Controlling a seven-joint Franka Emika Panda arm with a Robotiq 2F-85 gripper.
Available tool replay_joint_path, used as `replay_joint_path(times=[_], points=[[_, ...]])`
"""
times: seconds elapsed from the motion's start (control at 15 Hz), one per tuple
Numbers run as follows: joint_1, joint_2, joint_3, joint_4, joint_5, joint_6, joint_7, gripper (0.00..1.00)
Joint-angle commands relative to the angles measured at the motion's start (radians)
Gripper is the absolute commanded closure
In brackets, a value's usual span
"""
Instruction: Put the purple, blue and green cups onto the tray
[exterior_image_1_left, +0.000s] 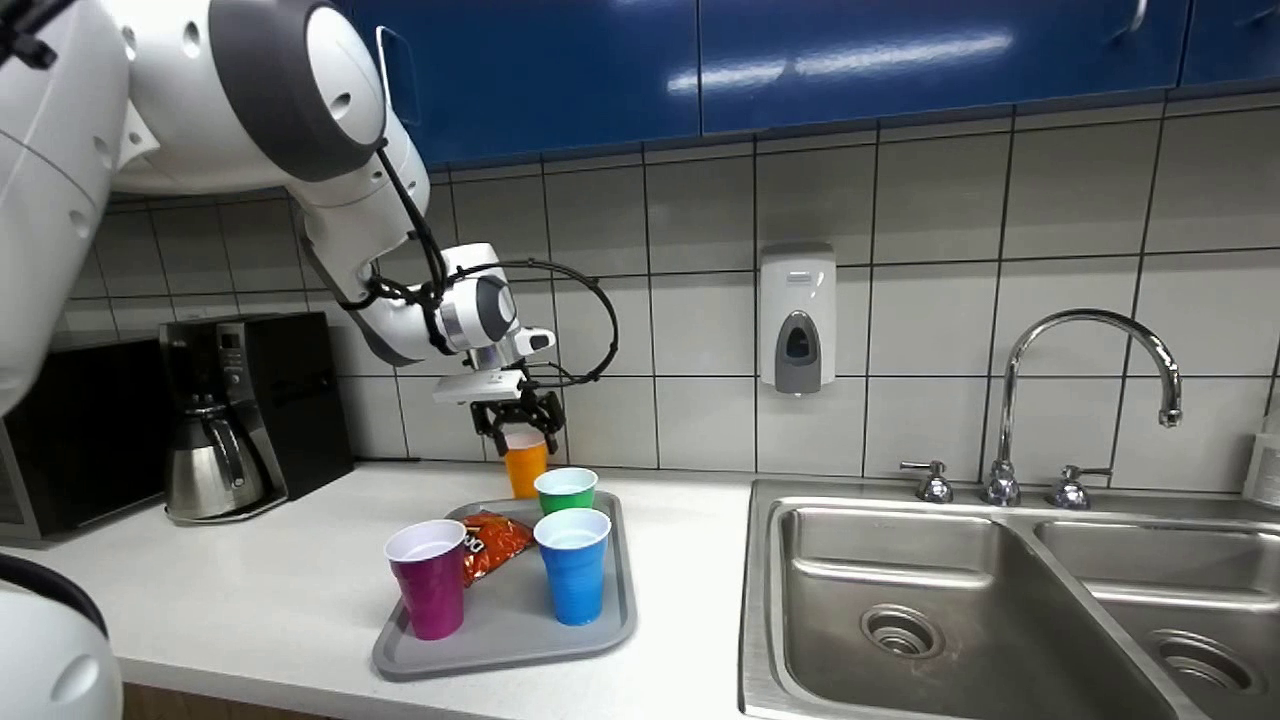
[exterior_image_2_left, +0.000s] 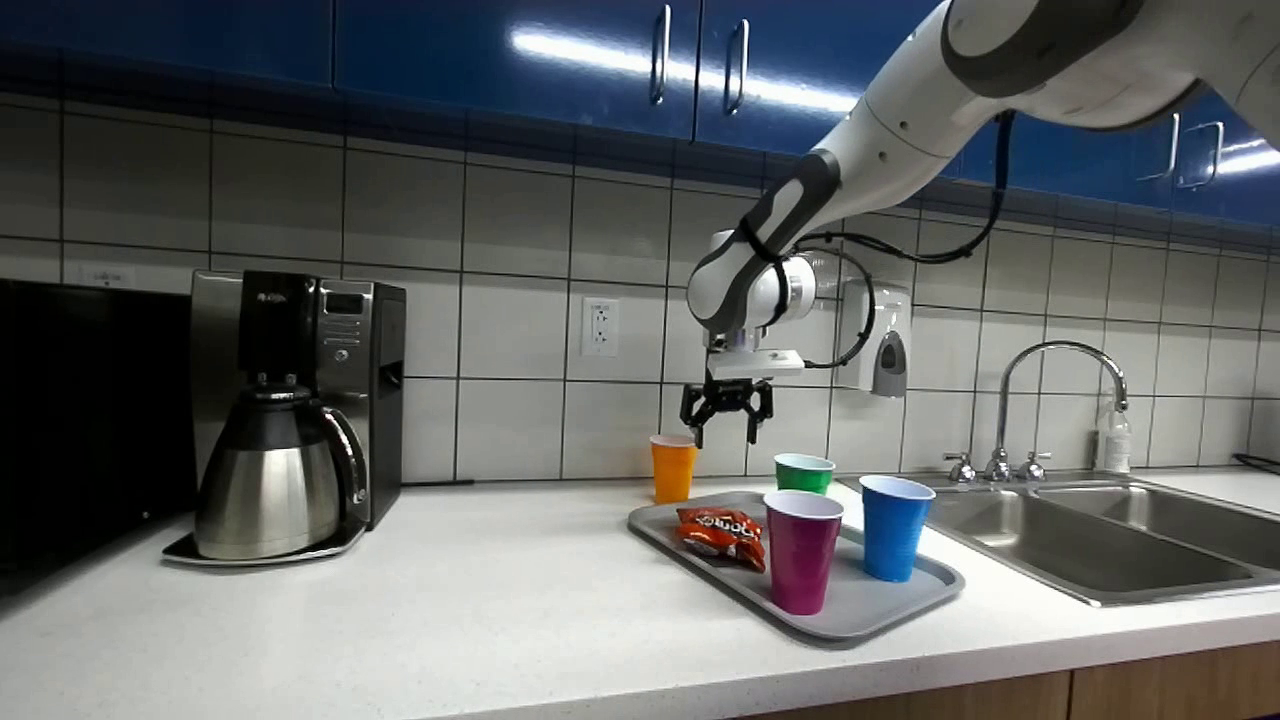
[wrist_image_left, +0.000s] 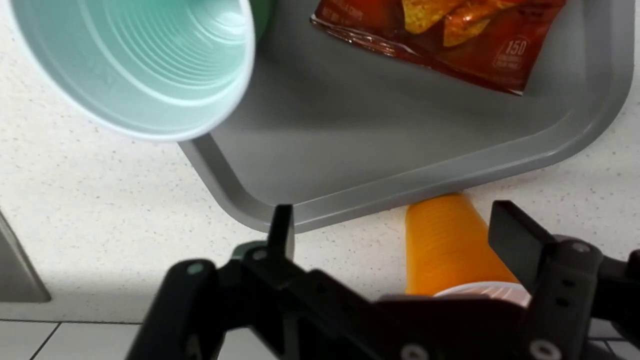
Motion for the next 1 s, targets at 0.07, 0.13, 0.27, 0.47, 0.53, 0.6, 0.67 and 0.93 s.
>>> replay_joint_path(times=[0.07, 0.13, 0.27, 0.47, 0.53, 0.6, 0.67, 0.93], points=[[0.012, 0.111, -0.010, 0.187, 0.043, -0.081, 0.019, 0.00], [0.011, 0.127, -0.010, 0.213, 0.051, -0.088, 0.020, 0.00], [0.010, 0.159, -0.011, 0.265, 0.066, -0.099, 0.021, 0.00], [0.010, 0.198, -0.018, 0.332, 0.084, -0.115, 0.036, 0.00], [0.010, 0.211, -0.020, 0.356, 0.090, -0.123, 0.041, 0.00], [0.009, 0.223, -0.021, 0.376, 0.095, -0.127, 0.047, 0.00], [0.009, 0.233, -0.024, 0.393, 0.098, -0.130, 0.052, 0.00], [0.013, 0.273, -0.032, 0.453, 0.102, -0.146, 0.072, 0.00]])
